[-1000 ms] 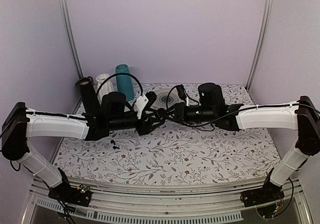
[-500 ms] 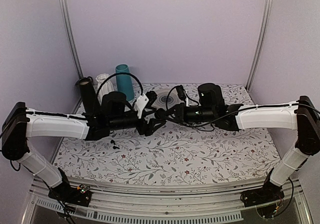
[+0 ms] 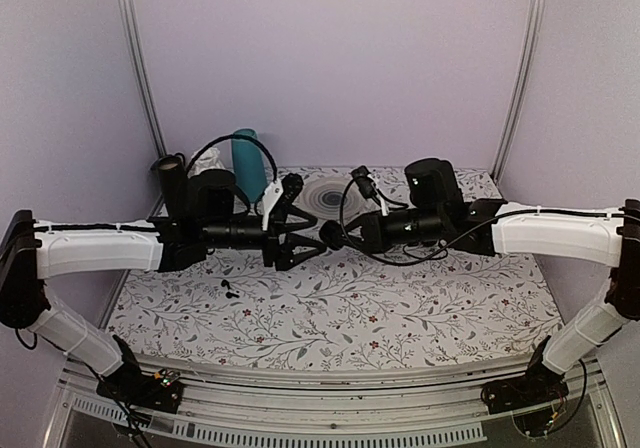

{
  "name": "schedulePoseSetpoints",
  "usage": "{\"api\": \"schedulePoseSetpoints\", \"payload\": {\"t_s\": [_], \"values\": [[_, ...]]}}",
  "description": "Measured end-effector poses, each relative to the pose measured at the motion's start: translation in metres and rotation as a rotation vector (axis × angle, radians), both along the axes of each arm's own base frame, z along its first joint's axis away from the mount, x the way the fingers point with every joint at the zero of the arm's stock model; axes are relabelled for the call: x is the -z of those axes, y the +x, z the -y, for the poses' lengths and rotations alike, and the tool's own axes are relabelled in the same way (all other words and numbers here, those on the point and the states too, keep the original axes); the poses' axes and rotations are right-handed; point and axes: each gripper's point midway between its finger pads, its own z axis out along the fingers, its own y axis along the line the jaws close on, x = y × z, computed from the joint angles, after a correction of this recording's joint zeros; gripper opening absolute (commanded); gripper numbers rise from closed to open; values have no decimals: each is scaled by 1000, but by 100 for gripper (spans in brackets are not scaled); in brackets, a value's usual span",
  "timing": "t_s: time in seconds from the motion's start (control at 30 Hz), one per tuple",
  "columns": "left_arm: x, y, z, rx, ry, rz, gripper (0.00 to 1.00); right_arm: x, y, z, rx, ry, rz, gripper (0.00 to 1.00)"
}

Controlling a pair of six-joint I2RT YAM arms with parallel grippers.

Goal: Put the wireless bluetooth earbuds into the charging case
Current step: Pass from the right arm to the left

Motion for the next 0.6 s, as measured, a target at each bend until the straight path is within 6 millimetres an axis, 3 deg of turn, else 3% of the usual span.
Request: {"api": "schedulePoseSetpoints", "payload": {"t_s": [0.27,0.43,0.6], "values": [[-30,-7,-10,166,-95,-126,61,-7,-22,8,-137,-53,105,3],[-48,-20,-6,288,-128,-188,54,-16,-34,12,-205,-55,153,3],[-43,-26,-2,348,-112,-256,53,-26,-41,9,-256,-53,183,4]]}}
